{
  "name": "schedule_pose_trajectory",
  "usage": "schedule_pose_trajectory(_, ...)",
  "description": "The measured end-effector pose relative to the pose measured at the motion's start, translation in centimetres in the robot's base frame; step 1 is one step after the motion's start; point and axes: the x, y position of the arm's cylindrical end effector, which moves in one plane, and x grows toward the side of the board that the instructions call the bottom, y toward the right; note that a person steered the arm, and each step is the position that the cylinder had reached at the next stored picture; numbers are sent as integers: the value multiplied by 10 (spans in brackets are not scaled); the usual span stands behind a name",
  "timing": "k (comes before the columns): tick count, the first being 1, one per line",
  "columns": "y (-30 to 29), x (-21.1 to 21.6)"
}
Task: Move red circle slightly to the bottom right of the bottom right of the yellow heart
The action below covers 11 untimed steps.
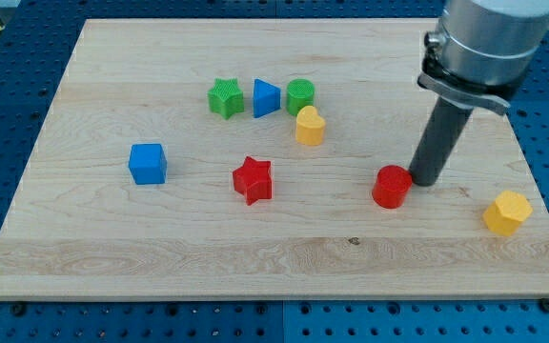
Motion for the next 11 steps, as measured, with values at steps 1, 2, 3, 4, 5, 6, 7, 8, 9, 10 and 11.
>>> schedule_pose_trajectory(1, 0, 5)
schedule_pose_trajectory(2, 0, 21)
schedule_pose_trajectory(3, 0, 24)
schedule_pose_trajectory(4, 0, 24)
schedule_pose_trajectory(5, 0, 26)
schedule_pose_trajectory(6, -1, 25)
schedule_pose_trajectory(7, -1, 36)
schedule_pose_trajectory(8, -14, 33)
schedule_pose_trajectory(9, -26, 25)
schedule_pose_trajectory(10, -32, 25)
schedule_pose_trajectory(11, -49, 20)
